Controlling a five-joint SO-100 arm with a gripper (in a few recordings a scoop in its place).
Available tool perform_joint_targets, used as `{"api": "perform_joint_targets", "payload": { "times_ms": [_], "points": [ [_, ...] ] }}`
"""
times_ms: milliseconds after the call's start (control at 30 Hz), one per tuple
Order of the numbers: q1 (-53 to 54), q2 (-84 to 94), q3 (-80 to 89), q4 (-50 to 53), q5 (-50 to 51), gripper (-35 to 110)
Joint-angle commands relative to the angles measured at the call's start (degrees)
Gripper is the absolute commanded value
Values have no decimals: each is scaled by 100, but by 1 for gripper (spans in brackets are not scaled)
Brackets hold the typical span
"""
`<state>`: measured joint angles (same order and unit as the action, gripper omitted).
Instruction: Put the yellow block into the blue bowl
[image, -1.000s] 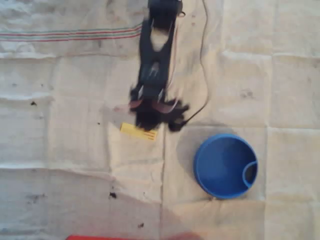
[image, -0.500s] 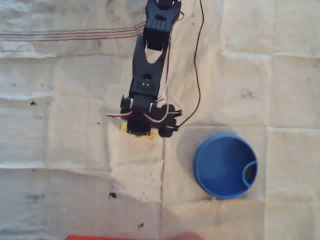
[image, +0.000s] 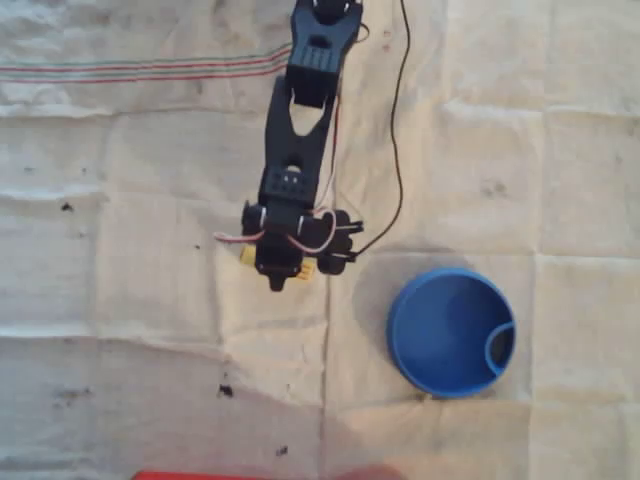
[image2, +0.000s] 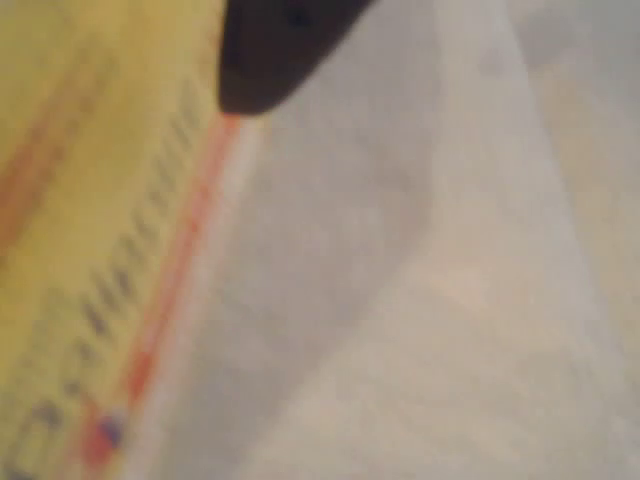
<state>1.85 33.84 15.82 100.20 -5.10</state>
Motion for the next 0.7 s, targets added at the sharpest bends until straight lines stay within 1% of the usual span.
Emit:
{"api": "perform_joint_targets", "payload": {
  "times_ms": [0,233,667],
  "points": [
    [88,202,-457,9,35,24],
    [88,-220,-519,-44,-26,24],
    [79,-290,-519,-79,-53,22]
  ]
}}
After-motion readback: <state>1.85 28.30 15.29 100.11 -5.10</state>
